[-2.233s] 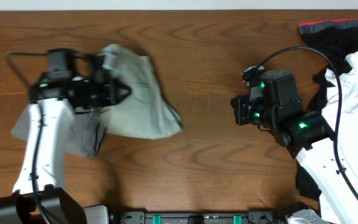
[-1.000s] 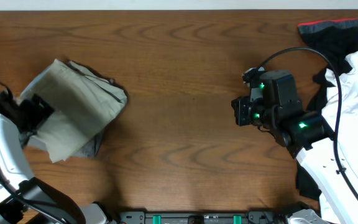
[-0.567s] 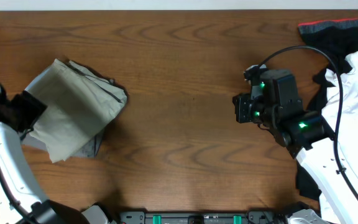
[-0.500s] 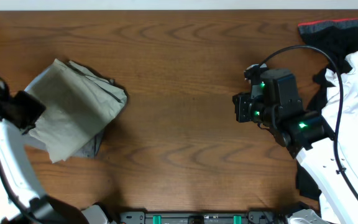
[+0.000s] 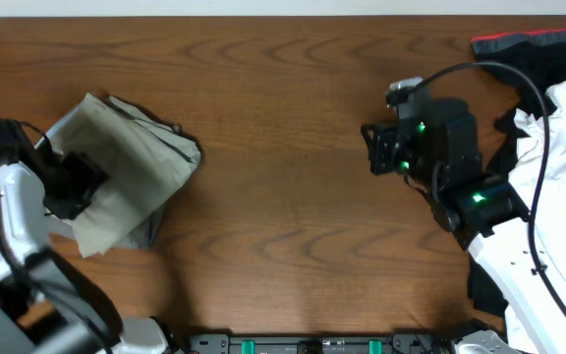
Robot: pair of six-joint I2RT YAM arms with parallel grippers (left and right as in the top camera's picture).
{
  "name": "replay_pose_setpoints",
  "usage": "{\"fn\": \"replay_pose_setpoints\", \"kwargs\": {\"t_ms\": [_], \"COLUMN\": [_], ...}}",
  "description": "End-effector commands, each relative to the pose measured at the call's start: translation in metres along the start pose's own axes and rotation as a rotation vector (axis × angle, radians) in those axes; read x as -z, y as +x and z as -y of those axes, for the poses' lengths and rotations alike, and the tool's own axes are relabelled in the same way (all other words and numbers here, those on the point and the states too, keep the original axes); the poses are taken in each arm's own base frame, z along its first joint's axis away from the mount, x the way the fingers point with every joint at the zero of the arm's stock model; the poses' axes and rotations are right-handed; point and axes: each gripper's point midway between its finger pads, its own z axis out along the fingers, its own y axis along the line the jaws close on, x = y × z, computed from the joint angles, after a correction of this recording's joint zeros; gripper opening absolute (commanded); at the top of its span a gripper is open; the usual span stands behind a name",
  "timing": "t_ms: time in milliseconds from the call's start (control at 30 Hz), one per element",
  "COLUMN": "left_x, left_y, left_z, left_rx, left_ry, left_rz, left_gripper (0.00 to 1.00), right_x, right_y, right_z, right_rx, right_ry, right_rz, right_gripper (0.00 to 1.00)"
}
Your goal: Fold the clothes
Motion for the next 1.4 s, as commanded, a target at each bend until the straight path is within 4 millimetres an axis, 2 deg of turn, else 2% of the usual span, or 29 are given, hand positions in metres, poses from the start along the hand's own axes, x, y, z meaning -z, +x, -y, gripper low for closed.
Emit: {"fn": "replay_pose_setpoints", "kwargs": {"t_ms": [0,33,67,167,233,333,400,533,667,1100,1367], "left_x": [0.090,0.113,0.133,0.192,0.220,0.244,0.256,0.273,0.282,0.283,0.282], "left_y": [-0.006,0.003,0.012,0.046,0.070,0.102,0.121,0.144,0.155,0.156,0.159], "left_z": [0.057,0.066,0.074,0.089,0.092,0.087,0.078,0.065,0.061,0.061,0.064], "left_rx": [-0.255,-0.307,-0.342,-0.437,-0.501,-0.536,-0.538,-0.543,-0.552,-0.543,-0.565], "left_ry": [0.108,0.117,0.125,0.153,0.166,0.179,0.159,0.130,0.133,0.137,0.151], "left_rz": [0.190,0.221,0.245,0.346,0.413,0.479,0.525,0.606,0.656,0.659,0.652], "left_gripper": [0.78,0.87,0.92,0.99,0.98,0.98,0.98,0.98,0.98,0.98,0.98], "right_x": [0.004,0.006,0.007,0.017,0.025,0.034,0.035,0.032,0.028,0.025,0.024], "right_y": [-0.023,-0.030,-0.036,-0.053,-0.060,-0.062,-0.060,-0.045,-0.025,-0.018,-0.005], "right_z": [0.004,0.003,0.003,0.003,0.002,0.000,0.001,0.004,0.008,0.011,0.013], "right_rx": [0.079,0.082,0.083,0.087,0.089,0.091,0.090,0.080,0.061,0.056,0.048], "right_ry": [0.011,0.008,0.007,0.004,0.003,0.001,0.003,0.014,0.025,0.031,0.041], "right_rz": [0.086,0.115,0.137,0.207,0.238,0.253,0.243,0.182,0.099,0.067,0.017], "right_gripper": [0.32,0.41,0.53,0.99,0.99,0.99,0.99,0.99,0.99,0.99,0.99]}}
